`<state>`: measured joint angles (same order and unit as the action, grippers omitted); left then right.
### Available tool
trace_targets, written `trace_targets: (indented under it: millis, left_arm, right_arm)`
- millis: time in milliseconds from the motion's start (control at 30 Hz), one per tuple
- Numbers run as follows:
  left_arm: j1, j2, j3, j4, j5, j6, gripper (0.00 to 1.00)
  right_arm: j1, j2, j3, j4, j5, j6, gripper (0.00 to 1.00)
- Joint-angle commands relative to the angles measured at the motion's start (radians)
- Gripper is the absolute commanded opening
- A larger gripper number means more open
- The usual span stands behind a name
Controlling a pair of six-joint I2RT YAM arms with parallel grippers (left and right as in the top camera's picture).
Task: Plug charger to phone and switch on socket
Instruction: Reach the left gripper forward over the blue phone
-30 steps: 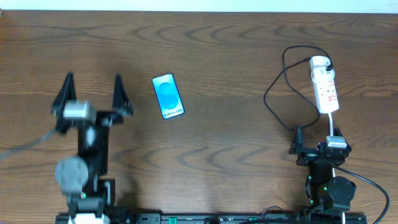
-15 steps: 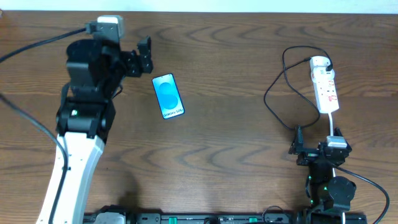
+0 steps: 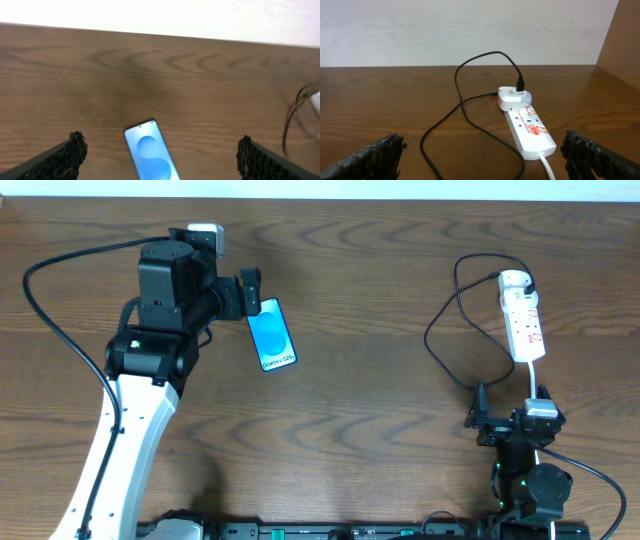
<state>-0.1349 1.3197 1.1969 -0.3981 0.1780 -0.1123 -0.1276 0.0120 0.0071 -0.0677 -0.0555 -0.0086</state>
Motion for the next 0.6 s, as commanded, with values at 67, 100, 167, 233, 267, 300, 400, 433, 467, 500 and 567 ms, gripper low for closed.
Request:
trace_targets:
  millis: [67,100,167,233,267,300,400,433,467,500,567]
  left_arm:
    - [-0.029,0.107,0.017,0.003,-0.14,-0.282,0.98]
    - [-0.047,0.142,0.017,0.003,-0.189,-0.318,0.98]
    - [-0.092,0.211,0.017,0.011,-0.288,-0.342,0.98]
    - [-0.144,0.279,0.017,0.016,-0.423,-0.346,0.98]
    - [-0.167,0.312,0.017,0.015,-0.495,-0.368,0.98]
    - [-0.175,0.332,0.017,0.014,-0.524,-0.391,0.97]
    - [-0.175,0.396,0.017,0.017,-0.534,-0.444,0.98]
    - [-0.175,0.417,0.017,0.022,-0.528,-0.444,0.97]
    - [-0.176,0.444,0.017,0.029,-0.507,-0.443,0.98]
    - [-0.176,0.461,0.017,0.035,-0.484,-0.443,0.98]
    - [-0.176,0.488,0.017,0.044,-0.46,-0.444,0.98]
  right_arm:
    - [-0.003,-0.005,-0.002,-0.004,-0.003,-0.004,0.99]
    - [-0.003,-0.005,-0.002,-0.004,-0.003,-0.004,0.99]
    - [-0.003,-0.005,-0.002,-0.004,-0.003,-0.004,0.99]
    - [-0.003,-0.005,-0.002,-0.004,-0.003,-0.004,0.99]
    - [-0.003,-0.005,-0.002,-0.004,-0.003,-0.004,0.99]
    - [-0.003,-0.005,-0.002,-0.004,-0.003,-0.004,0.99]
    - [-0.003,-0.005,-0.002,-0.004,-0.003,-0.004,0.99]
    - [-0.003,-0.005,-0.002,-0.004,-0.003,-0.004,0.99]
    - [-0.003,-0.005,-0.002,-0.004,-0.003,-0.004,0.99]
    - [-0.003,-0.005,-0.002,-0.004,-0.003,-0.004,0.99]
    - [-0.003,-0.005,-0.002,-0.004,-0.003,-0.004,0.99]
